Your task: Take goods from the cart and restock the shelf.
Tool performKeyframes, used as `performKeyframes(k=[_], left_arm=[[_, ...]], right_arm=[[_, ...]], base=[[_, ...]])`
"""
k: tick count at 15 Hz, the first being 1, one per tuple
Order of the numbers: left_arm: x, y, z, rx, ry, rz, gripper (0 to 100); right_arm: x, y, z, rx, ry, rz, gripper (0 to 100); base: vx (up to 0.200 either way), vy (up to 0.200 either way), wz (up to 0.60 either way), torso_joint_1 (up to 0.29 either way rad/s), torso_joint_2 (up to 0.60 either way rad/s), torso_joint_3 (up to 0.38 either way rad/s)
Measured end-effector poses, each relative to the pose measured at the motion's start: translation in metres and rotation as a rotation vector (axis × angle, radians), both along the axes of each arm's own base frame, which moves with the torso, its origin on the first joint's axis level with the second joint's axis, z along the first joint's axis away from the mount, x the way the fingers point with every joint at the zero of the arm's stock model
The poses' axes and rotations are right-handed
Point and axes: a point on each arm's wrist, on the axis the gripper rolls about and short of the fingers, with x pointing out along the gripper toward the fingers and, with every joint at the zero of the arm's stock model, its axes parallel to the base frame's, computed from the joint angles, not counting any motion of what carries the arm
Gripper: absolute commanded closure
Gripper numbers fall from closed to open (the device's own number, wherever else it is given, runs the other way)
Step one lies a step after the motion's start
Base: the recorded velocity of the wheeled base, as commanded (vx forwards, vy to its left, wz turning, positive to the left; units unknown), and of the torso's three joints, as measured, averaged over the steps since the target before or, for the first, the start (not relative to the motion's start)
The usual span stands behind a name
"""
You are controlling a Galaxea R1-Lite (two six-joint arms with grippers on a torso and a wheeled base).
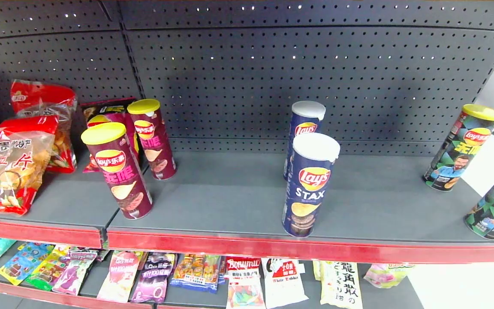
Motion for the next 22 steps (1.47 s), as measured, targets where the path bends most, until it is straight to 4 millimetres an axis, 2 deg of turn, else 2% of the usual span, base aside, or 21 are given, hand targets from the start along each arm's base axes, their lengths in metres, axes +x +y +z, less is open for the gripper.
performKeyframes(k=[7, 14, 16, 18, 20, 22], left_arm=[[0.006, -0.001, -0.027, -0.007, -0.080, -0.077, 0], [0.006, -0.001, -0.029, -0.005, -0.075, -0.076, 0], [0.006, -0.001, -0.029, -0.006, -0.076, -0.075, 0], [0.006, -0.001, -0.029, -0.006, -0.076, -0.076, 0], [0.006, -0.001, -0.029, -0.006, -0.076, -0.076, 0], [0.006, -0.001, -0.029, -0.005, -0.076, -0.075, 0]], right_arm=[[0.000, 0.000, 0.000, 0.000, -0.001, 0.002, 0], [0.000, 0.000, 0.003, 0.006, -0.016, 0.020, 0], [-0.003, 0.000, 0.028, 0.041, -0.068, 0.054, 0], [0.002, 0.001, 0.067, 0.049, -0.084, 0.092, 0], [0.022, 0.004, 0.095, 0.033, -0.017, 0.135, 0], [0.052, 0.011, 0.112, 0.013, 0.092, 0.180, 0]], base=[[0.000, 0.000, 0.00, 0.000, 0.00, 0.000], [0.000, 0.000, 0.00, 0.000, 0.00, 0.000], [0.000, 0.000, 0.00, 0.000, 0.00, 0.000], [0.000, 0.000, 0.00, 0.000, 0.00, 0.000], [0.000, 0.000, 0.00, 0.000, 0.00, 0.000], [0.000, 0.000, 0.00, 0.000, 0.00, 0.000]])
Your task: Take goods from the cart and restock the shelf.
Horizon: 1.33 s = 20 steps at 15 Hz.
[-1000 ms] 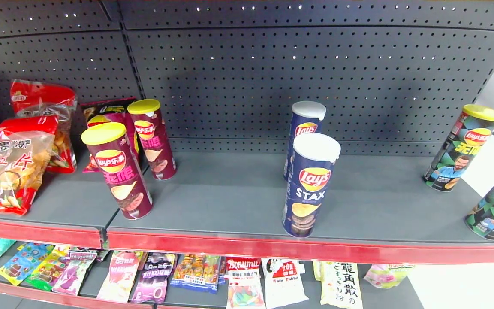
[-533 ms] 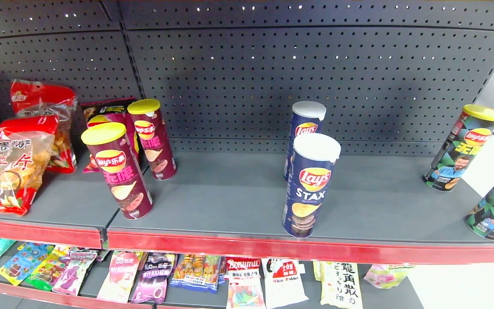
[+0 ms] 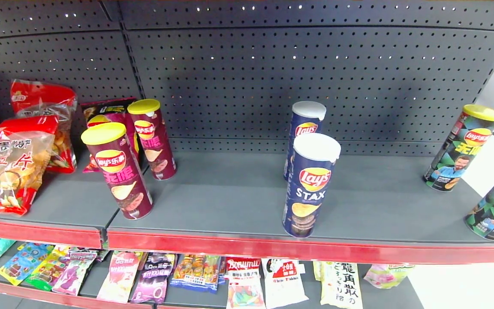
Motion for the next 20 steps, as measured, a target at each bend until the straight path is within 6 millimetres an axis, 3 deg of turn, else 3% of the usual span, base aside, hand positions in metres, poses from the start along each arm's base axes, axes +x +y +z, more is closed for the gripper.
performKeyframes(k=[3, 7, 13, 20], left_arm=[[0.000, 0.000, 0.000, 0.000, 0.000, 0.000, 0], [0.000, 0.000, 0.000, 0.000, 0.000, 0.000, 0], [0.000, 0.000, 0.000, 0.000, -0.001, 0.000, 0], [0.000, 0.000, 0.000, 0.000, -0.001, 0.000, 0]], right_arm=[[0.044, 0.014, 0.001, -0.049, 0.177, 0.063, 0], [0.084, 0.035, -0.019, -0.140, 0.371, 0.152, 0], [0.111, 0.049, -0.039, -0.224, 0.480, 0.101, 0], [0.118, 0.051, -0.019, -0.254, 0.380, 0.172, 0]], base=[[0.000, 0.000, 0.00, 0.000, 0.00, 0.000], [0.000, 0.000, 0.00, 0.000, 0.00, 0.000], [0.000, 0.000, 0.00, 0.000, 0.00, 0.000], [0.000, 0.000, 0.00, 0.000, 0.00, 0.000]])
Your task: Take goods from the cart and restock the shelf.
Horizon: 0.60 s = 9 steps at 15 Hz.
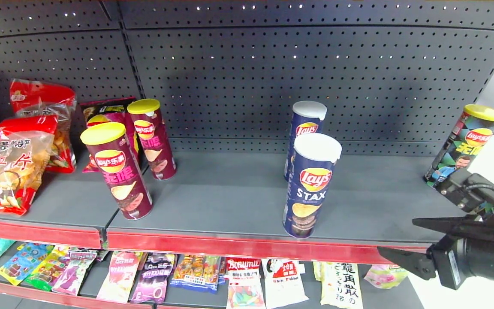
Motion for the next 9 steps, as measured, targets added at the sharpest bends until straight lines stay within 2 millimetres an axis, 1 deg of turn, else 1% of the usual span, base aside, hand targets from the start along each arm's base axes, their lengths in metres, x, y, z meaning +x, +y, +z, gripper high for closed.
performKeyframes(k=[1, 2, 3, 5, 9], left_arm=[[0.000, 0.000, 0.000, 0.000, 0.000, 0.000, 0], [0.000, 0.000, 0.000, 0.000, 0.000, 0.000, 0], [0.000, 0.000, 0.000, 0.000, 0.000, 0.000, 0], [0.000, 0.000, 0.000, 0.000, 0.000, 0.000, 0], [0.000, 0.000, 0.000, 0.000, 0.000, 0.000, 0]], right_arm=[[0.004, -0.001, 0.000, 0.004, -0.011, -0.014, 0], [0.006, -0.004, -0.005, -0.003, -0.002, -0.032, 0], [0.005, -0.008, -0.013, -0.020, 0.021, -0.048, 0], [0.003, -0.013, -0.022, -0.053, 0.040, -0.054, 0], [-0.001, -0.016, -0.026, -0.076, 0.039, -0.045, 0]], base=[[0.000, 0.000, 0.00, 0.000, 0.00, 0.000], [0.000, 0.000, 0.00, 0.000, 0.00, 0.000], [0.000, 0.000, 0.00, 0.000, 0.00, 0.000], [0.000, 0.000, 0.00, 0.000, 0.00, 0.000], [0.000, 0.000, 0.00, 0.000, 0.00, 0.000]])
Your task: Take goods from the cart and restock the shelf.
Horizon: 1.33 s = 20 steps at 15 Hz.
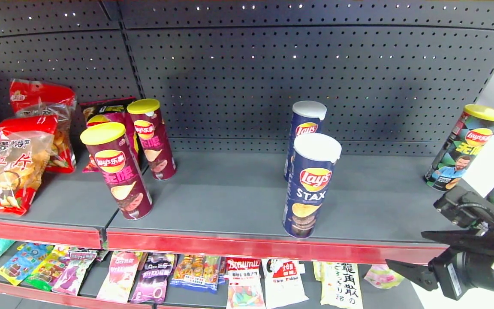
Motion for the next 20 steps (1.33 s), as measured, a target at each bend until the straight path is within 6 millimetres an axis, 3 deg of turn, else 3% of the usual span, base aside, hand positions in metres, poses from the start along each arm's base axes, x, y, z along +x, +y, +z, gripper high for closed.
performKeyframes(k=[3, 7, 14, 20], left_arm=[[0.000, 0.000, 0.000, 0.000, 0.000, 0.000, 0], [0.000, 0.000, 0.000, 0.000, 0.000, 0.000, 0], [0.000, 0.000, 0.000, 0.000, 0.000, 0.000, 0], [0.000, 0.000, 0.000, 0.000, 0.000, 0.000, 0]], right_arm=[[0.006, 0.004, 0.005, -0.008, -0.020, 0.025, 0], [0.030, 0.012, 0.012, 0.001, -0.051, 0.029, 0], [0.062, 0.040, 0.002, -0.020, -0.067, 0.069, 0], [0.075, 0.057, -0.009, -0.034, -0.054, 0.100, 0]], base=[[0.000, 0.000, 0.00, 0.000, 0.00, 0.000], [0.000, 0.000, 0.00, 0.000, 0.00, 0.000], [0.000, 0.000, 0.00, 0.000, 0.00, 0.000], [0.000, 0.000, 0.00, 0.000, 0.00, 0.000]])
